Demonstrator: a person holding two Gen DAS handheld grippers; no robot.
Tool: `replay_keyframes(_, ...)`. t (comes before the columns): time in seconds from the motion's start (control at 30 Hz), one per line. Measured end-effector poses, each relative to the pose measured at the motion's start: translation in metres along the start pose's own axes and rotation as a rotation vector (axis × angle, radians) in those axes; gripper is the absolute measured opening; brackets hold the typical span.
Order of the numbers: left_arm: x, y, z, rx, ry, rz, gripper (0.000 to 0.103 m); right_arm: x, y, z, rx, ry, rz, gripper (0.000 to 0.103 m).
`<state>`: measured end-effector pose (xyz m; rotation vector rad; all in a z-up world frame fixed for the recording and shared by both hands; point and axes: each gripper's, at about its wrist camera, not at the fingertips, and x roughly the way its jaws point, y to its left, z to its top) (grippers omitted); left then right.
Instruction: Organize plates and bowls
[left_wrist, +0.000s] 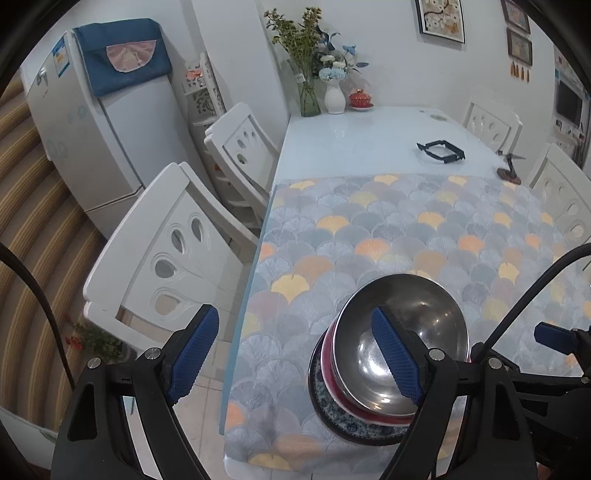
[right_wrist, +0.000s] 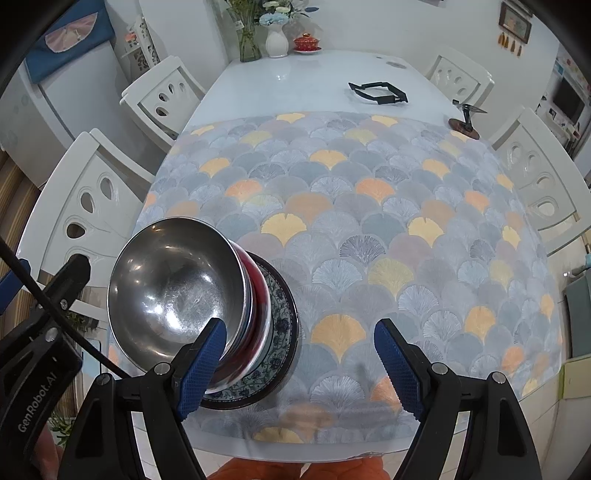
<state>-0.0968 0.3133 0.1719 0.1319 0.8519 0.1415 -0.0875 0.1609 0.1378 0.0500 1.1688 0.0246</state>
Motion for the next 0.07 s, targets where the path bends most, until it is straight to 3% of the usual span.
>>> replay_keyframes(0.07, 0.0025, 0.0018, 0.0013, -0.009, 0.012, -0.011, 0.084, 0.0001, -0.0005, 0.0005, -0.003, -0.001, -0.001, 0.08)
